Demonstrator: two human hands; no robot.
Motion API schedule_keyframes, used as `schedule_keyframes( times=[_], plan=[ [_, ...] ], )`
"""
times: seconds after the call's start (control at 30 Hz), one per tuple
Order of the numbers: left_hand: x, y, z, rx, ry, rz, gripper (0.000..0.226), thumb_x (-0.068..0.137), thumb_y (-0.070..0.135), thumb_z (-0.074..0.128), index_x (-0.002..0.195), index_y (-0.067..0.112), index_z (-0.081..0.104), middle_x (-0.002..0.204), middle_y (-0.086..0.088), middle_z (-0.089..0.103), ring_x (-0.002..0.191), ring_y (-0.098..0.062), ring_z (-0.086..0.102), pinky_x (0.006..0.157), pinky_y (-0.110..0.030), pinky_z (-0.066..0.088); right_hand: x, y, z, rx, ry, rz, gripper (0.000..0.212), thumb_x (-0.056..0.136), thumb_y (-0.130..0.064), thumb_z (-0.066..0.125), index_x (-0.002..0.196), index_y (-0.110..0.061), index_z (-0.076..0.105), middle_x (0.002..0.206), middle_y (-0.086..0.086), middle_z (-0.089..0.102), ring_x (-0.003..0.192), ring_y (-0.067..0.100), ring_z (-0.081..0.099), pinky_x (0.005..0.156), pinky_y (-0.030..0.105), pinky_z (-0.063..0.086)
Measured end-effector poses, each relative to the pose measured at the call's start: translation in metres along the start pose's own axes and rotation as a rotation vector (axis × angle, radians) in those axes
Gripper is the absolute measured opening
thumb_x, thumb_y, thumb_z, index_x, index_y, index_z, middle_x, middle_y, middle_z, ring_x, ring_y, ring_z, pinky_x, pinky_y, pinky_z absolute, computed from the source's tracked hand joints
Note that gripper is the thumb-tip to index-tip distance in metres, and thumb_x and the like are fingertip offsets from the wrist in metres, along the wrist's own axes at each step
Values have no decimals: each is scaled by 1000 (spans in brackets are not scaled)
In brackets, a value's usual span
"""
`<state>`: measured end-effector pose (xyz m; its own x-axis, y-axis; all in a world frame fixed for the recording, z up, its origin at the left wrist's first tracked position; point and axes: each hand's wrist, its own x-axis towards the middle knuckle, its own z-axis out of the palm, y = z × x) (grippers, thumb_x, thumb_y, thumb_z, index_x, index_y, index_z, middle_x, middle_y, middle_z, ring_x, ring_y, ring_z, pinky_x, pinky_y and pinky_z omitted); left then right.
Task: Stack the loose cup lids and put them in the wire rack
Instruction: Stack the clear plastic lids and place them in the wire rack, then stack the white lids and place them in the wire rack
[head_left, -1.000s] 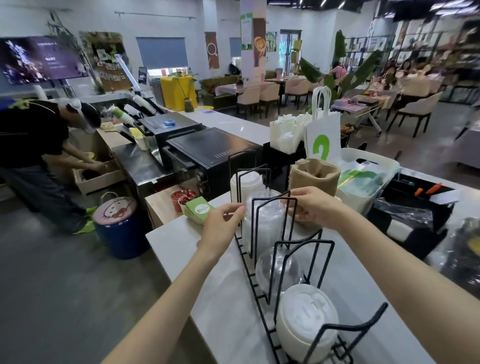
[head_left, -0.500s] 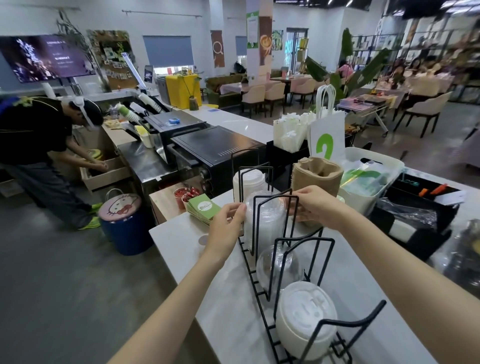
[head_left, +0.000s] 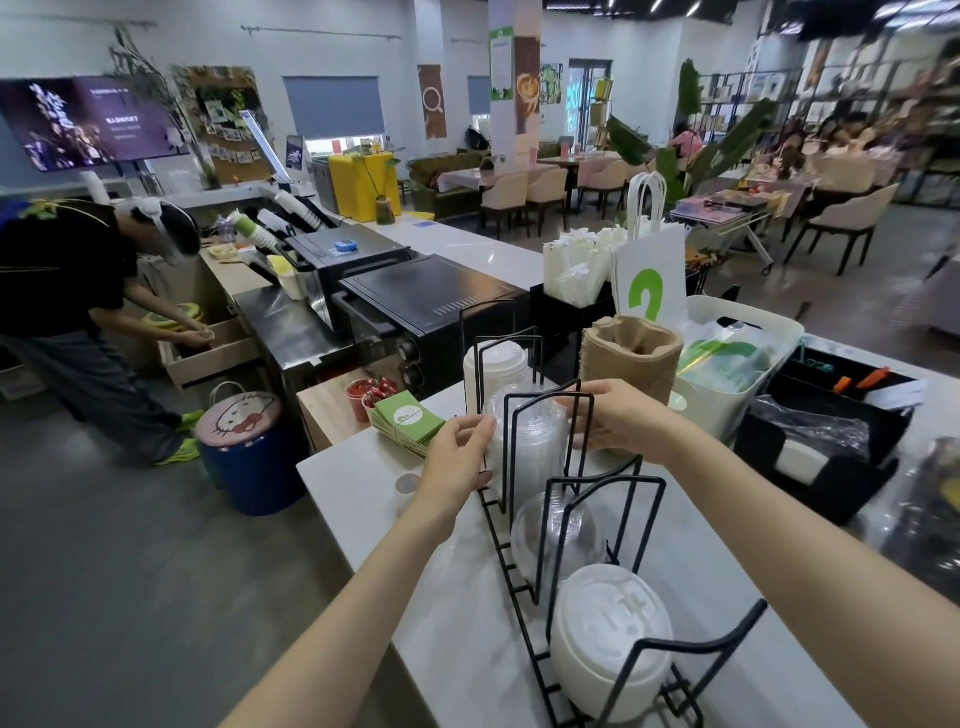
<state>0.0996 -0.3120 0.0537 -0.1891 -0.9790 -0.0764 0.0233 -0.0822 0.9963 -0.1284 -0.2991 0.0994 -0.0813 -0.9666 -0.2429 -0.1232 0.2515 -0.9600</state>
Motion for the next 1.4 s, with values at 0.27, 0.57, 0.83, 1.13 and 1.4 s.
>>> schedule_keyframes(
  times=[0.27, 0.57, 0.83, 1.13, 1.4],
  plan=[
    [1, 1, 1, -75, -92, -221, 40, 103, 58, 52, 115, 22, 66, 105, -1, 67, 91, -21, 66, 76, -34, 63, -4, 1, 13, 29, 24, 225, 42, 93, -42, 65, 64, -17, 80, 69, 4, 76, 79, 32, 70, 93, 55, 57],
    [7, 0, 2, -81, -56, -250, 53, 98, 64, 56, 119, 17, 66, 110, -7, 59, 100, -24, 59, 90, -39, 63, -4, 2, 21, 106, 35, 188, 21, 97, -27, 60, 103, -8, 68, 108, 19, 61, 99, 39, 61, 104, 65, 46],
    [5, 23, 2, -11, 97, 9, 33, 106, 50, 50, 110, 18, 58, 103, 4, 62, 90, -7, 60, 79, -33, 58, -15, -15, 11, 115, 201, 69, 51, 97, -59, 50, 119, -16, 67, 110, 5, 66, 99, 22, 64, 91, 44, 55],
    [-39, 107, 16, -27, 69, 367, 35, 110, 36, 45, 86, 18, 63, 79, 2, 63, 56, 8, 60, 52, -10, 49, -96, -69, 6, 57, 389, -471, 14, 98, -26, 61, 88, -22, 70, 101, 2, 78, 97, 16, 73, 84, 36, 58],
    [-142, 146, 44, 15, 17, 557, 40, 110, 29, 47, 74, 18, 58, 73, 1, 60, 63, -6, 58, 58, -17, 47, -208, -74, -2, 100, 303, -633, 11, 101, -19, 58, 95, -16, 65, 95, 1, 76, 87, 15, 74, 76, 27, 59]
  ],
)
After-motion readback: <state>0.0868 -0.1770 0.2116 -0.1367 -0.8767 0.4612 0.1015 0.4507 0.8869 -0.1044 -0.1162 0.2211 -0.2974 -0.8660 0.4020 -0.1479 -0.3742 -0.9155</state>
